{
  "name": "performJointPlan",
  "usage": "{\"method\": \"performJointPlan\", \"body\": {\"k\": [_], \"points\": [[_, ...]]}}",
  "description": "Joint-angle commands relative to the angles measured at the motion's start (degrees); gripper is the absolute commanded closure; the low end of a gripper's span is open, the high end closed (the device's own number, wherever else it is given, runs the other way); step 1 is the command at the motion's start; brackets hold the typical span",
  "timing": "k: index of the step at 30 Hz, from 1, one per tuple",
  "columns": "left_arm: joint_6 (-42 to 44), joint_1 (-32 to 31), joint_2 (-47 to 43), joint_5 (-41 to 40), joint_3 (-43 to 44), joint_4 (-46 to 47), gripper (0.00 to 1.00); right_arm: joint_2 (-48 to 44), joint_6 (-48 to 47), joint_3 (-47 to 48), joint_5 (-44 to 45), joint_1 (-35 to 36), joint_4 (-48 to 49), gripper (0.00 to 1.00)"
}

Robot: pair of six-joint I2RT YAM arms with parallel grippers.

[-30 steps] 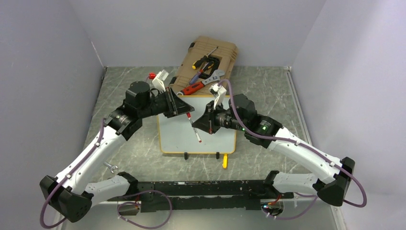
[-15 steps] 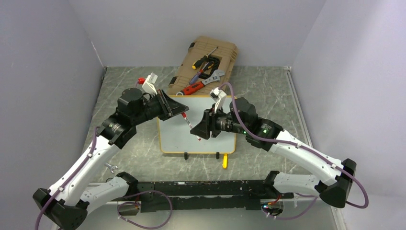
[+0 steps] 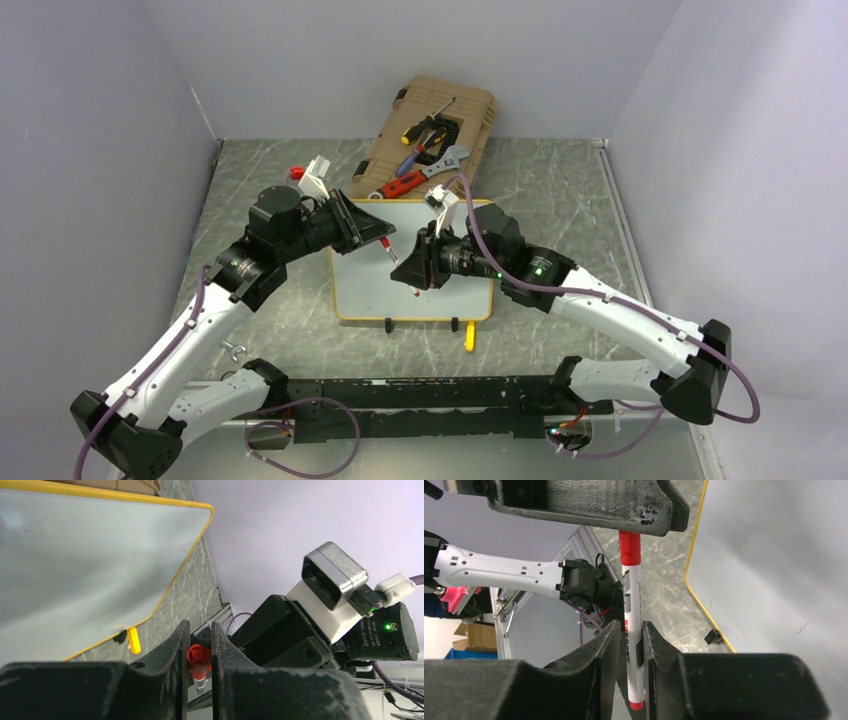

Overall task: Write a sentence on the whiteboard
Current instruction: Open the whiteboard marker at the center of the board.

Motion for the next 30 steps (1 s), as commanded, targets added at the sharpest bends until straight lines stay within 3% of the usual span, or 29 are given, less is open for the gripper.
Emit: {"method": "performJointPlan", "body": {"k": [1,4,10,13,15,18,22,25,30], "points": [[-0.65,-0.15,-0.55,-0.32,0.93,1.75,1.0,0.49,0.46,1.98,-0.27,0.52,3.27,0.81],[0.31,-0.18,-0.51,-0.39,1.32,0.45,1.0,-0.17,1.01,1.34,1.82,0.55,3.44,1.0],[2.13,-0.13,-0.21,0.3,1.49,-2.24,0.6,-1.56,1.37,0.79,4.84,0.54,3.35,1.0],[2.19,-0.17,0.05,1.31,1.4,-2.07,0.56,-1.57,1.36,0.93,5.25,0.52,3.21,1.0],[2.03,-0.11,-0.02,1.29,1.27,-1.91,0.6,-1.46,1.29,1.1,5.18,0.61,3.01,1.0],[1.97,-0.13,-0.14,0.96,0.96,-1.48,0.75,-1.35,1.06,1.15,4.93,0.55,2.73,1.0],[1.75,-0.17,0.16,1.71,0.56,-0.47,0.83,-0.99,0.62,1.4,3.81,0.56,2.05,1.0],[1.87,-0.15,0.41,1.86,0.73,-0.57,1.0,-1.16,0.65,1.37,4.0,0.54,1.41,1.0],[3.13,-0.17,-1.36,-1.37,1.22,-2.37,1.0,-2.08,1.21,0.94,4.37,0.61,0.37,1.0]]}}
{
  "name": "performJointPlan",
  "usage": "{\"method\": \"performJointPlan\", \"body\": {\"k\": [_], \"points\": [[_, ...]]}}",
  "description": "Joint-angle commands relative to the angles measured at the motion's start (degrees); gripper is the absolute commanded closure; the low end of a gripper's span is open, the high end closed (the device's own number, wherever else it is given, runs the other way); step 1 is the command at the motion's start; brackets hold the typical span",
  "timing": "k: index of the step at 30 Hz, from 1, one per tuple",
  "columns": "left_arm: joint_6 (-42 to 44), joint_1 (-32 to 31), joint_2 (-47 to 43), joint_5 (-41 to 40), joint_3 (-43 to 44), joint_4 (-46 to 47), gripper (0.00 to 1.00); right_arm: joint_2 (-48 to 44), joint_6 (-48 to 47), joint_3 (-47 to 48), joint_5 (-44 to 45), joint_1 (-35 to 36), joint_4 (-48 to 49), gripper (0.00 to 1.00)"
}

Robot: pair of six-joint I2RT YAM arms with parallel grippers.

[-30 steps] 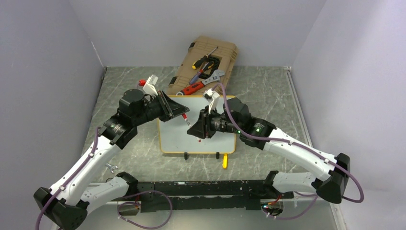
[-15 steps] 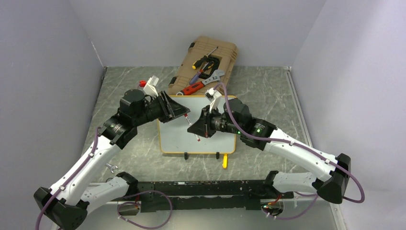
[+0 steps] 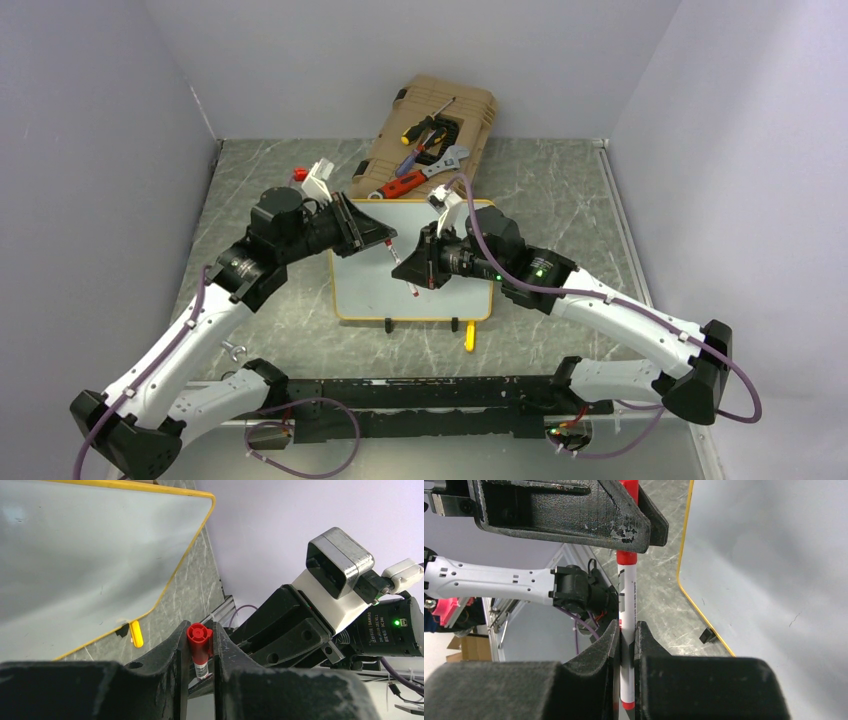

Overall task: Write a sentence on the whiteboard
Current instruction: Open the whiteboard marker at the center of the board.

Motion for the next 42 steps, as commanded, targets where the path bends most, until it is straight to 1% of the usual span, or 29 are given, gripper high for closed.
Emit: {"method": "performJointPlan", "body": {"k": [1,9,18,27,33,38,42], "points": [[2.1,0.04,-2.1,-3.34,1.27,-1.43,1.0,-2.23,0.45,0.72,-0.03,0.15,1.24,1.0],[5.44,0.19,-5.29,-10.4,4.33,-7.31,1.0,-3.65,1.13,-1.73,-2.27,0.15,-0.74,1.0],[5.83,0.67,-6.1,-15.48,6.79,-9.74,1.0,-6.81,-1.16,-2.15,-4.36,2.21,-3.99,1.0],[3.09,1.99,-7.34,-16.96,6.75,-8.62,1.0,-7.34,-1.29,-1.97,-2.0,6.52,-7.14,1.0],[1.89,2.4,-9.6,-19.08,6.14,-9.87,1.0,-9.49,0.79,-3.91,0.41,6.93,-4.79,1.0],[0.84,2.48,-10.77,-20.42,5.29,-9.82,1.0,-9.74,1.43,-4.53,0.09,7.07,-4.08,1.0],[2.17,2.58,-10.37,-21.38,7.14,-11.97,1.0,-10.35,1.65,-4.98,0.41,7.23,-4.65,1.0]]}}
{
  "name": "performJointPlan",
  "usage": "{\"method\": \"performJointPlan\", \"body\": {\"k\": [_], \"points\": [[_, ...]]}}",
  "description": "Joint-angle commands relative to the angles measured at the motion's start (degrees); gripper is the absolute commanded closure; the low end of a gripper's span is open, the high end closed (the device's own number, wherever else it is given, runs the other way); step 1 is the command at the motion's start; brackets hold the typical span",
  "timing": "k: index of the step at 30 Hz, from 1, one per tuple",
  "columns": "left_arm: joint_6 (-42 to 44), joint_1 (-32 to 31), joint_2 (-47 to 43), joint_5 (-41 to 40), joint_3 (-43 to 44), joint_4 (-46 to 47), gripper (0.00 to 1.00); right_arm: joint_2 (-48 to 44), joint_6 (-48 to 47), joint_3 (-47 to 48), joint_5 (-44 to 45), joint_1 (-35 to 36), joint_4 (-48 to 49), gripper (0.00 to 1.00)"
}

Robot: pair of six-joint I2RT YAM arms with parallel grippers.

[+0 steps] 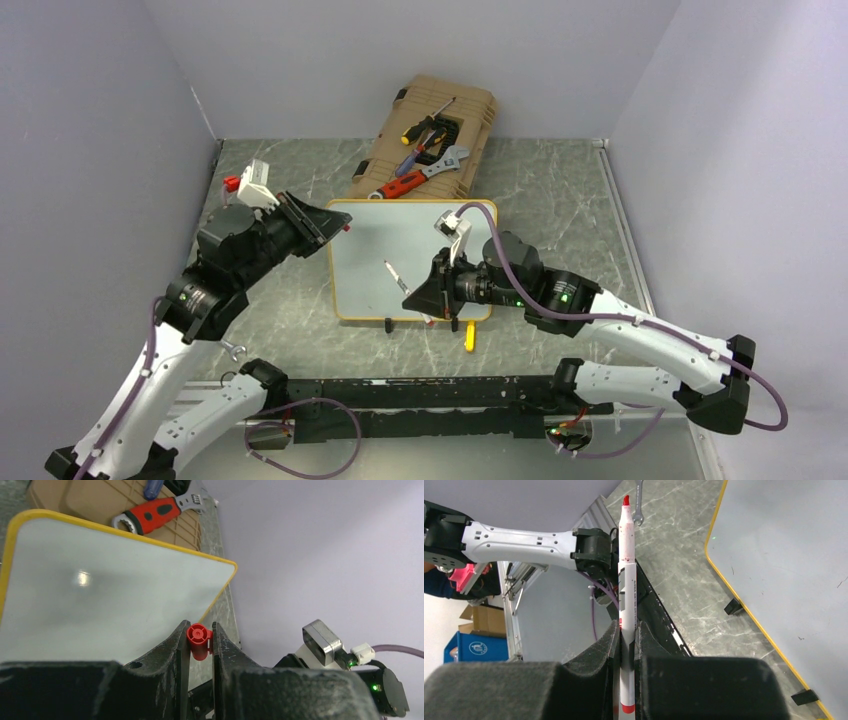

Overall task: Write a sentence on the whiteboard
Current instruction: Open the whiteboard marker at the center of the board.

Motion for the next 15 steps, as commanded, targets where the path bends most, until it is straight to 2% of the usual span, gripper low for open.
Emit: {"method": "performJointPlan", "body": {"k": [1,4,10,13,15], "points": [[2.46,0.32,0.26,-4.05,3.19,-1.71,1.0,-1.48,0.81,-0.33,0.29,0.47,-1.09,1.0],[5.8,0.42,1.07,-4.17,5.54,-5.32,1.0,-2.07,0.46,0.02,1.62,0.47,-1.99,1.0],[14.36,0.91,4.49,-13.94,8.78,-19.17,1.0,-2.9,0.6,0.58,7.2,0.47,-2.77,1.0],[16.82,2.92,5.21,-17.22,6.35,-22.88,1.0,-4.07,1.48,0.25,11.78,0.47,-2.95,1.0],[17.11,6.85,4.75,-15.48,3.14,-22.97,1.0,-4.73,1.13,1.0,14.29,0.47,-3.66,1.0]]}}
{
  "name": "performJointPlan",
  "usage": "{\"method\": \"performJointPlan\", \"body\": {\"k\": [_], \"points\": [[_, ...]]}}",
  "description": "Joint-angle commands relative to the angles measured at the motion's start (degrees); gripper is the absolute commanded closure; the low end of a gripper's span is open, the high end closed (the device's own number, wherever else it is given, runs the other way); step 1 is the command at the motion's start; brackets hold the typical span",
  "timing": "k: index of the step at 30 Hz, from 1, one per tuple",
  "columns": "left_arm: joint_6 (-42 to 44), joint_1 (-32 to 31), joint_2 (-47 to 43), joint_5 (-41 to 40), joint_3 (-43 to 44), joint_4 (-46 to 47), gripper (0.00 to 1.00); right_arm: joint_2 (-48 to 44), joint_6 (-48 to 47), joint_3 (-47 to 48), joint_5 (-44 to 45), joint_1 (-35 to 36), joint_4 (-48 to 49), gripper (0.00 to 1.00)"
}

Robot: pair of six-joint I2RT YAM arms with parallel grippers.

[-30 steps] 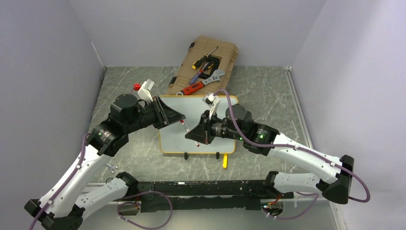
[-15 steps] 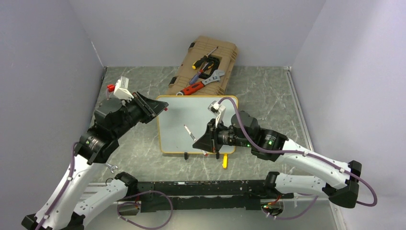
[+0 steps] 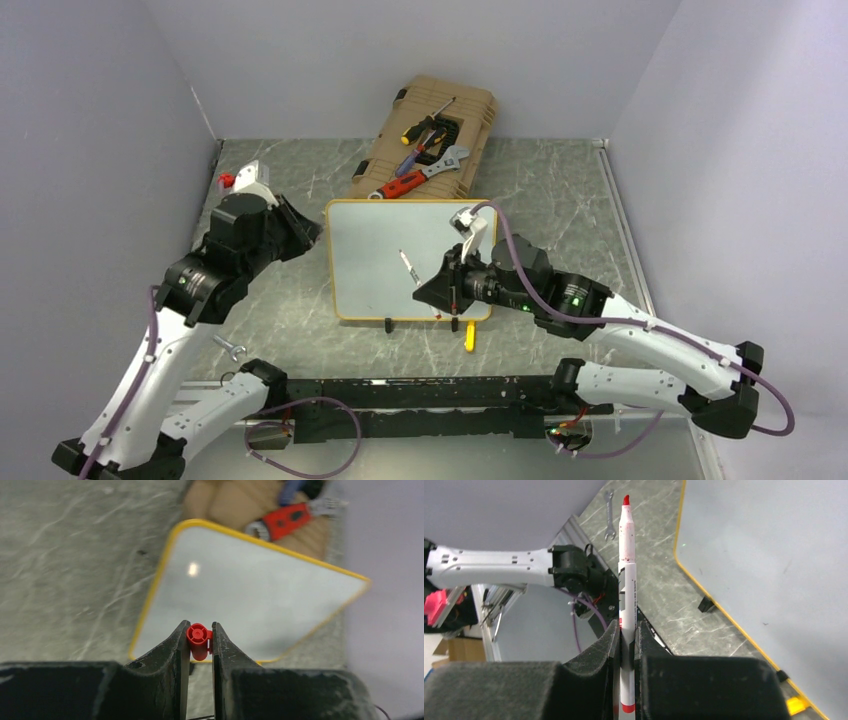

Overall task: Write a sentence on the whiteboard
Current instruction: Place the pen cap at the center of the board.

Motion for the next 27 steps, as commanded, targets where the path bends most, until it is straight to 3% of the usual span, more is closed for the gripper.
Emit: {"method": "performJointPlan", "body": {"k": [1,6,12,27], "points": [[4.18,7.13,-0.16,-1.25,-5.66,-5.65,1.0,-2.7,0.39,1.71,8.18,0.25,-0.86,1.0],[0.15,17.77,-0.47,11.41,-17.96,0.34,1.0,-5.44,-0.6,2.16,12.1,0.25,-1.7,1.0],[-1.52,23.99,3.33,12.25,-26.86,5.01,1.0,-7.09,-1.52,2.94,15.09,0.25,-4.22,1.0],[-1.1,26.25,15.76,11.51,-34.61,14.19,0.99,-6.48,-4.5,2.92,18.41,0.25,-3.9,1.0]]}}
